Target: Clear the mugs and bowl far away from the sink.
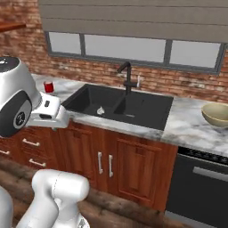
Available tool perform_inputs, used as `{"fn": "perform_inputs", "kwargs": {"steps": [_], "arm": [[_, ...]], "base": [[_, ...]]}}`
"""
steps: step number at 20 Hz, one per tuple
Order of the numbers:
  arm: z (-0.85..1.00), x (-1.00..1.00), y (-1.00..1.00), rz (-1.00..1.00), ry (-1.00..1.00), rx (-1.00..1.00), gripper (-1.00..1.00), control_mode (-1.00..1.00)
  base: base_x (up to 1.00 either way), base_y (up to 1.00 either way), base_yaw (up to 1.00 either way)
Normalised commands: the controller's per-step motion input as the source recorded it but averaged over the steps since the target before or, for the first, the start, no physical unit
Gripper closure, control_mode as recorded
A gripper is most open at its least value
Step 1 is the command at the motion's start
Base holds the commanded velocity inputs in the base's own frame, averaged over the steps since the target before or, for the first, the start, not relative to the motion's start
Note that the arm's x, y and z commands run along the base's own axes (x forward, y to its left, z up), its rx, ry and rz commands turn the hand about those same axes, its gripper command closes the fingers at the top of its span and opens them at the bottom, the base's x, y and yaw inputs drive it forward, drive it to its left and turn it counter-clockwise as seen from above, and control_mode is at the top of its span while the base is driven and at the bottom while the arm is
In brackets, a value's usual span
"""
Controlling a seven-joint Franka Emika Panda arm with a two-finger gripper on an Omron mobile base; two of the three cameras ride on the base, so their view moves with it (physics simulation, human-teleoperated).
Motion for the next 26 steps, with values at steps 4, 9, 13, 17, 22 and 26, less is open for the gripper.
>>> {"fn": "perform_inputs", "kwargs": {"steps": [4, 9, 13, 17, 22, 26], "arm": [[0.00, 0.00, 0.00, 0.00, 0.00, 0.00, -1.00, 1.00], [0.00, 0.00, 0.00, 0.00, 0.00, 0.00, -1.00, 1.00], [0.00, 0.00, 0.00, 0.00, 0.00, 0.00, -1.00, 1.00], [0.00, 0.00, 0.00, 0.00, 0.00, 0.00, -1.00, 1.00], [0.00, 0.00, 0.00, 0.00, 0.00, 0.00, -1.00, 1.00], [0.00, 0.00, 0.00, 0.00, 0.00, 0.00, -1.00, 1.00]], "base": [[0.01, -0.35, -0.52], [0.43, 0.99, -0.08], [0.63, 1.00, 0.00], [0.48, 1.00, 0.00], [0.38, 0.70, 0.00], [0.20, 0.53, 0.00]]}}
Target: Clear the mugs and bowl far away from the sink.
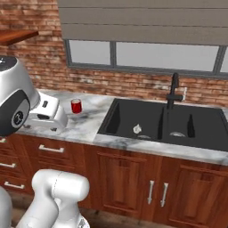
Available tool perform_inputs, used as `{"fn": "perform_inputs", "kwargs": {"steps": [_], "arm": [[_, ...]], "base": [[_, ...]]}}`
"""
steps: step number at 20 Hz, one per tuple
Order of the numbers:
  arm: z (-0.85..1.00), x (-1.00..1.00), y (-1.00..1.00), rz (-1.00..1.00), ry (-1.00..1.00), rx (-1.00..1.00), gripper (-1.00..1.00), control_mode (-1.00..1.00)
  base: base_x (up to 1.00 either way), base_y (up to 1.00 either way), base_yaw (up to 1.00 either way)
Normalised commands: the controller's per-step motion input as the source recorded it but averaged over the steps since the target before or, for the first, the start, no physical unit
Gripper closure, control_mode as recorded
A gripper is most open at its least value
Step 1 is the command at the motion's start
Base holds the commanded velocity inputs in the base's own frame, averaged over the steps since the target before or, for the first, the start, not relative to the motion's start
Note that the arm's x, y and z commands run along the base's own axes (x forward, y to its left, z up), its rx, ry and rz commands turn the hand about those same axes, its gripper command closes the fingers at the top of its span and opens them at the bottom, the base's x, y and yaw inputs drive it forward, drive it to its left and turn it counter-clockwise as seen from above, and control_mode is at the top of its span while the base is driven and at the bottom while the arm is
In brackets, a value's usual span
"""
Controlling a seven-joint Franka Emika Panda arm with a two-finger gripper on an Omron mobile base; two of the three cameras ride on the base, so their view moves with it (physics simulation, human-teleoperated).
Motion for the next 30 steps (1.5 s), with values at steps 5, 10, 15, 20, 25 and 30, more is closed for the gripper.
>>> {"fn": "perform_inputs", "kwargs": {"steps": [5, 10, 15, 20, 25, 30], "arm": [[0.00, 0.00, 0.00, 0.00, 0.00, 0.00, -1.00, 1.00], [0.00, 0.00, 0.00, 0.00, 0.00, 0.00, -1.00, 1.00], [0.00, 0.00, 0.00, 0.00, 0.00, 0.00, -1.00, 1.00], [0.00, 0.00, 0.00, 0.00, 0.00, 0.00, -1.00, 1.00], [0.00, 0.00, 0.00, 0.00, 0.00, 0.00, -1.00, 1.00], [0.00, 0.00, 0.00, 0.00, 0.00, 0.00, -1.00, 1.00]], "base": [[0.43, 0.22, 0.00], [0.90, 0.53, 0.00], [0.94, 0.87, -0.01], [0.82, 0.46, 0.00], [0.71, 0.00, 0.00], [0.72, 0.00, 0.09]]}}
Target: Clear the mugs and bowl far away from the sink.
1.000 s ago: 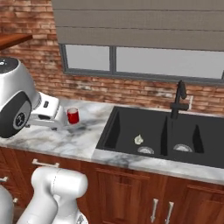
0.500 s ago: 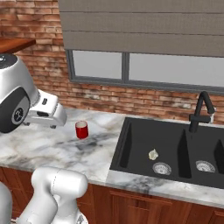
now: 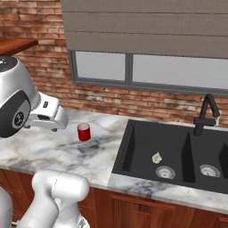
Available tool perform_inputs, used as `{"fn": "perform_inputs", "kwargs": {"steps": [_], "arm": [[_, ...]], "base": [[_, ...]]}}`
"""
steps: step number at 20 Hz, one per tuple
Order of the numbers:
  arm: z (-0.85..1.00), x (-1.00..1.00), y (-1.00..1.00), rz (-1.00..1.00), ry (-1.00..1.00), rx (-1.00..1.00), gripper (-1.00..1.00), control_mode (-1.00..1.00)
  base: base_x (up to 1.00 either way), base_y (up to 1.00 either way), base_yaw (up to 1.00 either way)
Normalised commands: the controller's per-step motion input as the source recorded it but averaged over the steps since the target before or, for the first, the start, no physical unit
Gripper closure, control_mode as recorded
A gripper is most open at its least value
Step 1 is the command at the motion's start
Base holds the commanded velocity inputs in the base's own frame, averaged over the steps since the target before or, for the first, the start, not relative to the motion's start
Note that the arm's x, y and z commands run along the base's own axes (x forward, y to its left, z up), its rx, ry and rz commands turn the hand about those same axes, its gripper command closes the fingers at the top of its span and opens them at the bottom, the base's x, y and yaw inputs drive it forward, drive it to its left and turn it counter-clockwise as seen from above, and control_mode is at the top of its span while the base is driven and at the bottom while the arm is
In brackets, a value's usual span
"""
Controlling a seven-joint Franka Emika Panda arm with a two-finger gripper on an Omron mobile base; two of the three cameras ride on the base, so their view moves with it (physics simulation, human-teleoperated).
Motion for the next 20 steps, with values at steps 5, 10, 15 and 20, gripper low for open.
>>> {"fn": "perform_inputs", "kwargs": {"steps": [5, 10, 15, 20], "arm": [[-0.05, 0.14, 0.00, 0.05, 0.02, 0.00, -1.00, -1.00], [-0.19, 0.60, 0.02, 0.07, 0.16, -0.01, -1.00, -1.00], [-0.37, 0.56, 0.18, 0.00, 0.18, -0.01, -1.00, -1.00], [-0.44, 0.24, 0.05, 0.00, 0.05, 0.00, -1.00, -1.00]], "base": [[0.54, 0.00, 0.22], [0.00, 0.00, 0.00], [0.00, 0.00, 0.00], [0.00, 0.00, 0.00]]}}
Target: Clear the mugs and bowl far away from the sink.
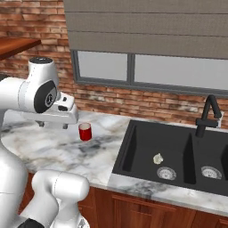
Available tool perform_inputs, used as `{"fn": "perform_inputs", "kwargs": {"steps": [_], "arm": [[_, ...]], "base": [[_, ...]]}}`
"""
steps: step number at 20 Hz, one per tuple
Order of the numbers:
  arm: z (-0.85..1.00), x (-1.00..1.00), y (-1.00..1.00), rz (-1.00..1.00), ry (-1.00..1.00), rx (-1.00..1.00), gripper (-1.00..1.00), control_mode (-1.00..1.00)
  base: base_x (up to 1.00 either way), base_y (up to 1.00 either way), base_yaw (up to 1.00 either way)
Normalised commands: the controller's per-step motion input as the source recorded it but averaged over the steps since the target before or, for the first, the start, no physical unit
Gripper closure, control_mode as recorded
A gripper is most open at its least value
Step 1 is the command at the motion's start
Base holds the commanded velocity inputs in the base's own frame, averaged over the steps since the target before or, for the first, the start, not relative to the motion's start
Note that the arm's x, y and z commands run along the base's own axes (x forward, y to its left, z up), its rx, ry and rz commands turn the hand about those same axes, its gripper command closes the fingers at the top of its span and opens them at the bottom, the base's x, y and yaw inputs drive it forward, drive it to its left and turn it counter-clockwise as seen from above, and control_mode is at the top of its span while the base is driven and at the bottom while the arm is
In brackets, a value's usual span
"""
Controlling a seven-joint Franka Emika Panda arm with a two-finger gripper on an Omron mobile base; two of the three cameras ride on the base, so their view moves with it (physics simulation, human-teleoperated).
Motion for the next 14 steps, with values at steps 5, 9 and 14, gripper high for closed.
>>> {"fn": "perform_inputs", "kwargs": {"steps": [5, 9, 14], "arm": [[-0.48, 0.15, 0.01, 0.00, -0.01, 0.00, -1.00, -1.00], [-0.20, 0.01, 0.00, 0.00, -0.02, -0.05, -1.00, -1.00], [-0.29, 0.09, 0.00, -0.01, 0.00, -0.02, -1.00, -1.00]], "base": [[0.00, 0.00, 0.00], [0.00, 0.00, 0.00], [0.00, 0.00, 0.00]]}}
